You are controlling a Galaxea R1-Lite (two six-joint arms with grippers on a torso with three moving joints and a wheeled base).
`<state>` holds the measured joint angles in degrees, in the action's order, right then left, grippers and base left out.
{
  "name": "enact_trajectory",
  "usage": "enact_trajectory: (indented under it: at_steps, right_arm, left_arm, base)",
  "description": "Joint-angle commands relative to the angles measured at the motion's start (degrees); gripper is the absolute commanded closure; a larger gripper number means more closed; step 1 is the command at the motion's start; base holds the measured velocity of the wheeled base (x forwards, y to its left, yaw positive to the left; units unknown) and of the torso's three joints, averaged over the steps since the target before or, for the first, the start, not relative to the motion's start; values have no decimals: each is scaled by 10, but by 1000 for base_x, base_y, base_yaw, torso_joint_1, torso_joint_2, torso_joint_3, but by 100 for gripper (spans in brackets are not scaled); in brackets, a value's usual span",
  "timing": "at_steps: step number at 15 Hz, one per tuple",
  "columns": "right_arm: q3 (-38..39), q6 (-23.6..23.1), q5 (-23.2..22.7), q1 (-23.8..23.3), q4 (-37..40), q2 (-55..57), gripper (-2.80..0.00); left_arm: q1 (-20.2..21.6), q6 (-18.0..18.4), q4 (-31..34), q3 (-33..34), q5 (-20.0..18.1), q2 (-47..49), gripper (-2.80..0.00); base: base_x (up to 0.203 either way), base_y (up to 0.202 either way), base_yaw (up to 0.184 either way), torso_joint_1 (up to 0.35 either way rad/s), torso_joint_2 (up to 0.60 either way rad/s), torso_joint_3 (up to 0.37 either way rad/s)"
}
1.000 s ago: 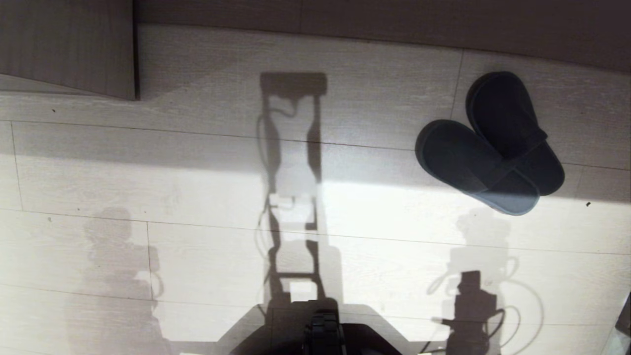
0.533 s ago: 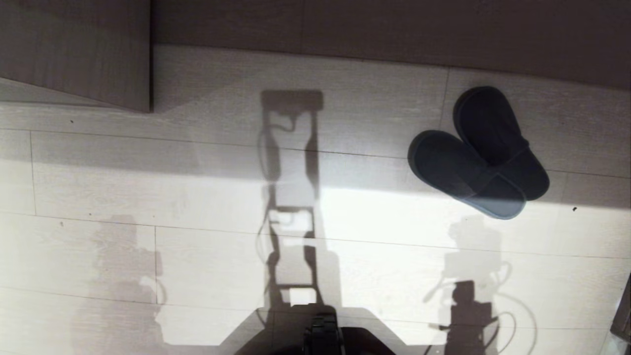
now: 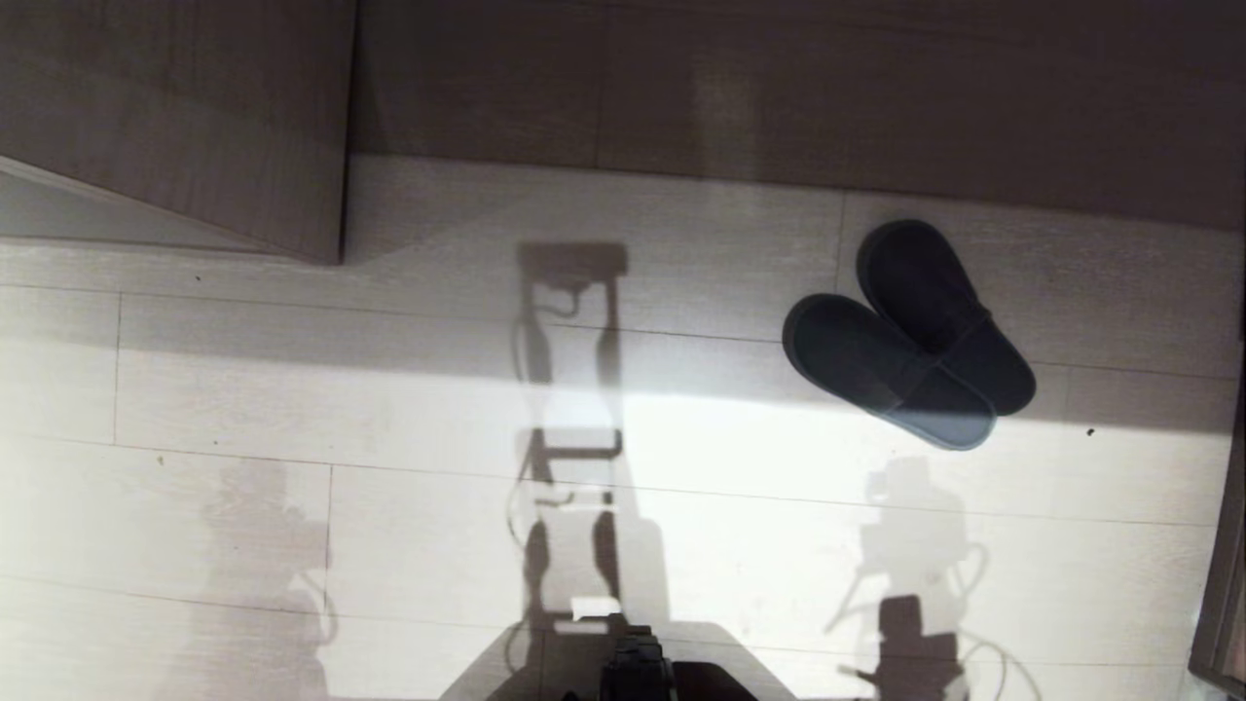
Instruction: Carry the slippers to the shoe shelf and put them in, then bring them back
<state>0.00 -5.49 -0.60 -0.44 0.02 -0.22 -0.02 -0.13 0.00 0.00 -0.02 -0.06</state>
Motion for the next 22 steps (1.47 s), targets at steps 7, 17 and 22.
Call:
enact_trajectory:
  at_steps: [7,17,22]
  right_arm:
    - [0,-1,0,0,0,2,0]
    - [0,-1,0,0,0,2,0]
    - [0,-1,0,1,0,2,0]
  left_arm:
    - [0,0,0,0,0,1,0]
    - [0,0,-1,0,0,1,0]
    - [0,0,0,0,0,1,0]
  base:
    - [0,0,0,2,1,210]
    - [0,0,0,1,3,202]
    - [0,0,0,1,1,201]
